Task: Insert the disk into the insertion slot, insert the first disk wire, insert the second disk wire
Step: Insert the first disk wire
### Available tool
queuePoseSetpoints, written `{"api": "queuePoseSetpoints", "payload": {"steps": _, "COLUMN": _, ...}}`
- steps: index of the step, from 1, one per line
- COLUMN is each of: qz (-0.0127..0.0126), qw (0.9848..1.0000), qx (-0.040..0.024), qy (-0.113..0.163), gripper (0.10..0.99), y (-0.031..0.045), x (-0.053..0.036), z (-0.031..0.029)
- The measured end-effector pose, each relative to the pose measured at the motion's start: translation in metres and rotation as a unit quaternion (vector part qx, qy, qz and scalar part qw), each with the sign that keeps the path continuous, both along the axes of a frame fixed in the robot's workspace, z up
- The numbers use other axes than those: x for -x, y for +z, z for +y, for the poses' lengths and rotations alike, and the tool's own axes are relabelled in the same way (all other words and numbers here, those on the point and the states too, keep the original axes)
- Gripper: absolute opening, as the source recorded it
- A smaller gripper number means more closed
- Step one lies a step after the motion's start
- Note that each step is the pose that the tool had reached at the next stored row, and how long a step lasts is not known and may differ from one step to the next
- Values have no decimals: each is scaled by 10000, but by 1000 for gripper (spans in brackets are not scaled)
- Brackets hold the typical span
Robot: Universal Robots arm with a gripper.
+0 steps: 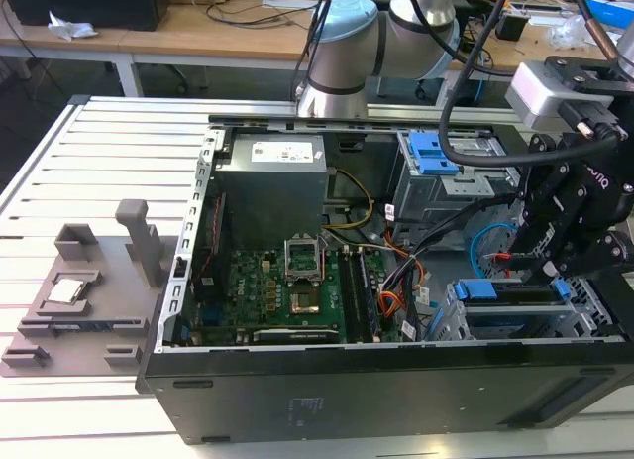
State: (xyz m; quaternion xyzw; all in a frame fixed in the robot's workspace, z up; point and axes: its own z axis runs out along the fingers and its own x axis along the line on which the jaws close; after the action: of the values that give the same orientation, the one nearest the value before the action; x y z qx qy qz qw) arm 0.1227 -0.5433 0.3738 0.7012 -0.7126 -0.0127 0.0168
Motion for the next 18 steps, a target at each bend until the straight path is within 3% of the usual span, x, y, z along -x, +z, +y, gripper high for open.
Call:
{"api": "queuePoseSetpoints", "payload": {"steps": 2, "qz": 0, "qw": 10000, "qx": 0, "qy": 0, "gripper": 420, "y": 0, "x": 0, "z": 6}}
{"api": "queuePoseSetpoints", "payload": {"steps": 4, "qz": 0, "qw": 10000, "qx": 0, "qy": 0, "gripper": 420, "y": 0, "x": 0, "z": 50}}
{"api": "queuePoseSetpoints", "payload": {"steps": 5, "qz": 0, "qw": 10000, "qx": 0, "qy": 1, "gripper": 420, "y": 0, "x": -1, "z": 94}}
{"api": "queuePoseSetpoints", "payload": {"steps": 7, "qz": 0, "qw": 10000, "qx": 0, "qy": 0, "gripper": 420, "y": 0, "x": 0, "z": 126}}
{"api": "queuePoseSetpoints", "payload": {"steps": 9, "qz": 0, "qw": 10000, "qx": 0, "qy": 0, "gripper": 420, "y": 0, "x": 0, "z": 212}}
{"api": "queuePoseSetpoints", "payload": {"steps": 14, "qz": 0, "qw": 10000, "qx": 2, "qy": 0, "gripper": 420, "y": -2, "x": -1, "z": 272}}
{"api": "queuePoseSetpoints", "payload": {"steps": 18, "qz": 0, "qw": 10000, "qx": 25, "qy": 1, "gripper": 420, "y": -25, "x": -8, "z": 279}}
